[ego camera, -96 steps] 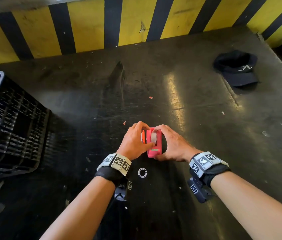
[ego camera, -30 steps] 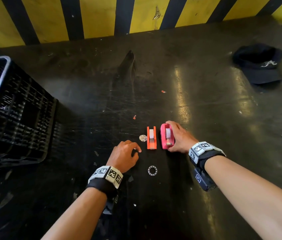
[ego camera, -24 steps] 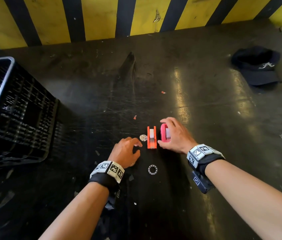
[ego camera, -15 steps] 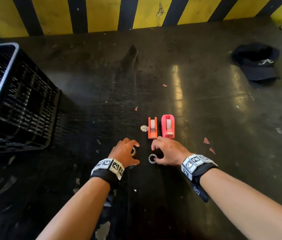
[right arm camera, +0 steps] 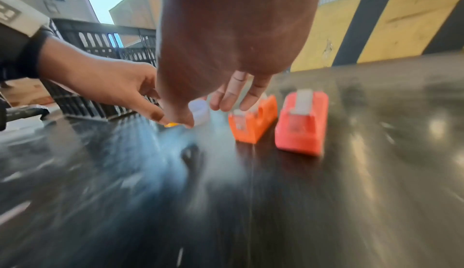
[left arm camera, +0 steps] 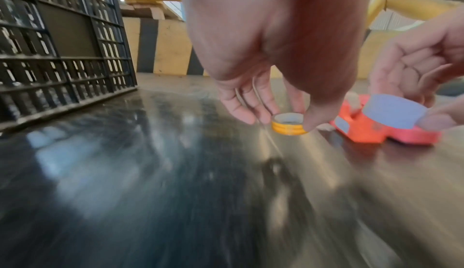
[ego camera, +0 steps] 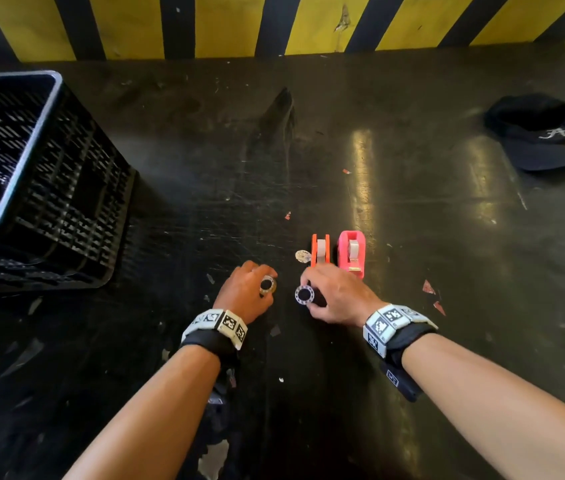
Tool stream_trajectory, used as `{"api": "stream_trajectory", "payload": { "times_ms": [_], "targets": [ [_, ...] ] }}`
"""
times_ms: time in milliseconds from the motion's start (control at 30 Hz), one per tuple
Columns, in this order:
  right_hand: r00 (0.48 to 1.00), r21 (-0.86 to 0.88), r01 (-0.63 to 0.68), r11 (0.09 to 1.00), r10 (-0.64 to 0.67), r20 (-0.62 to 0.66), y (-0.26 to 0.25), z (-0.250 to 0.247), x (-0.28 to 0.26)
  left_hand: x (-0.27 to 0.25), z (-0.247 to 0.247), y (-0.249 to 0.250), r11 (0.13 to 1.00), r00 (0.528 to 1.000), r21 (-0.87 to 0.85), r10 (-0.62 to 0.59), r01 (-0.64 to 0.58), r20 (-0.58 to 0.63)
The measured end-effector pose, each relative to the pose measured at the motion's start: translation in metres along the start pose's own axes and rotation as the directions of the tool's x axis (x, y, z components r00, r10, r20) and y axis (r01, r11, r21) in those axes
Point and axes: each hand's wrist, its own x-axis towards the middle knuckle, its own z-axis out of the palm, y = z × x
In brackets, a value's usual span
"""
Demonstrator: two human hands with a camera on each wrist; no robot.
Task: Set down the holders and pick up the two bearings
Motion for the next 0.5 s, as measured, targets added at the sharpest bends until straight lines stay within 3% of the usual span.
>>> {"api": "stream_trajectory", "payload": {
  "times_ms": [200,500],
  "targets": [
    [0.99,-0.181,-0.082,0.98,0.06,-0.125,-0.007,-0.028,0.066,0.04,-0.042,-0.009,0.999,0.992,-0.036,-0.016,0.012,-0.125],
    [0.978,-0.315,-0.203,0.927,0.207,-0.021,-0.009,-0.013,0.112,0.075,-0.036,-0.029,0.997,0.996,-0.017,-0.082,0.082,-0.025]
  ]
}}
